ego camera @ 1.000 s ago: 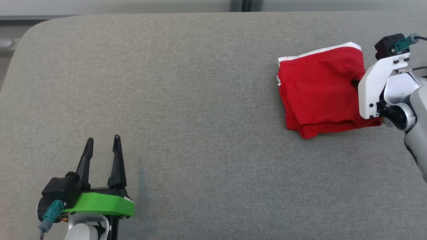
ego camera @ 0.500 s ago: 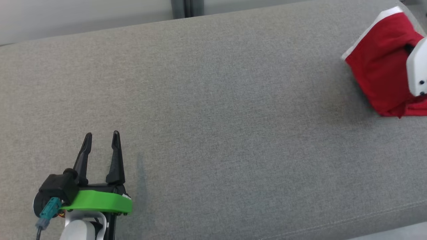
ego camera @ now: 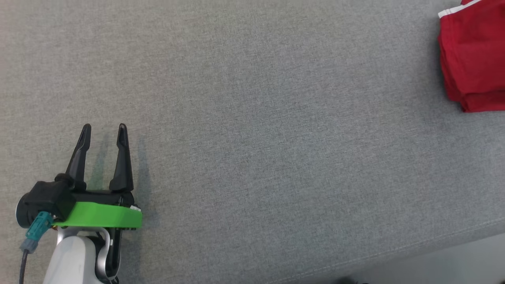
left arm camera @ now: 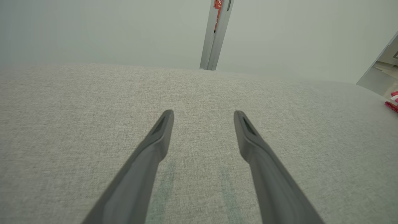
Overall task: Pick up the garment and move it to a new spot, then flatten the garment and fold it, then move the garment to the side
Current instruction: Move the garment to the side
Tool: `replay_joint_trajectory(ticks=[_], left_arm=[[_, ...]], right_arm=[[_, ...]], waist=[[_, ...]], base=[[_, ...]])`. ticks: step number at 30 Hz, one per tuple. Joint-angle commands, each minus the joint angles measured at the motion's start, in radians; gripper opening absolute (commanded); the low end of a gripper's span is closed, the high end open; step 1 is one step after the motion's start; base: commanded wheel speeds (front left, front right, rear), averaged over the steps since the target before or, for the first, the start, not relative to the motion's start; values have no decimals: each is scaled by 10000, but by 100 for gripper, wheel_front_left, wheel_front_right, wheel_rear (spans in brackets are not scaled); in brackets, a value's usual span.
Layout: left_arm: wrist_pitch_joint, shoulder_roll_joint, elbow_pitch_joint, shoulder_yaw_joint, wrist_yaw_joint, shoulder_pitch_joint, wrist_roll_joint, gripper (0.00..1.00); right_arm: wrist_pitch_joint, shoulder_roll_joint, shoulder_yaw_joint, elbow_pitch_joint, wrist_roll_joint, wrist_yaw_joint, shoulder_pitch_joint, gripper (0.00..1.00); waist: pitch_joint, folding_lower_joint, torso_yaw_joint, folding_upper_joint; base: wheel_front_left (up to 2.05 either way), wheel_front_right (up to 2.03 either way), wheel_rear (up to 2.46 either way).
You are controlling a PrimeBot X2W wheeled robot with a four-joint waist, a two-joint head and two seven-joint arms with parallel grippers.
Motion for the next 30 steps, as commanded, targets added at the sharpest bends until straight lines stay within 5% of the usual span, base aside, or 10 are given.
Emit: replay_joint_trajectory(ticks=[1, 6, 15, 16, 17, 18, 30], left_arm=[[6, 184, -76, -21, -18, -222, -51, 100], [37, 369, -179, 15, -14, -294, -53, 100], [186, 621, -539, 19, 80, -181, -64, 100], [204, 628, -575, 21, 82, -165, -76, 100], [216, 641, -610, 23, 108, -158, -83, 100], [235, 649, -639, 22, 126, -162, -88, 100], [108, 369, -133, -161, 150, 75, -214, 100]], right_arm=[[-58, -298, 119, 31, -71, -22, 82, 0], [-574, -813, -99, 519, -469, -21, 159, 0], [-1720, -641, -1227, 1639, -2879, -22, -89, 0], [-1837, -628, -1355, 1691, -3186, -22, -99, 20], [-1965, -561, -1600, 1802, -3452, -22, -134, 92], [-2051, -513, -1844, 1910, -3747, -24, -180, 100], [-3671, 713, -3578, 2644, -5270, -22, 453, 100]], waist=[[555, 0, -72, -1], [806, 0, 7, -1], [1214, 0, 232, -1], [1230, 0, 243, -1], [1254, 0, 254, -1], [1265, 0, 261, -1], [-23, 0, 447, -1]], base=[[0, 0, 0], [0, 0, 0], [0, 0, 0], [0, 0, 0], [0, 0, 0], [0, 0, 0], [0, 0, 0]])
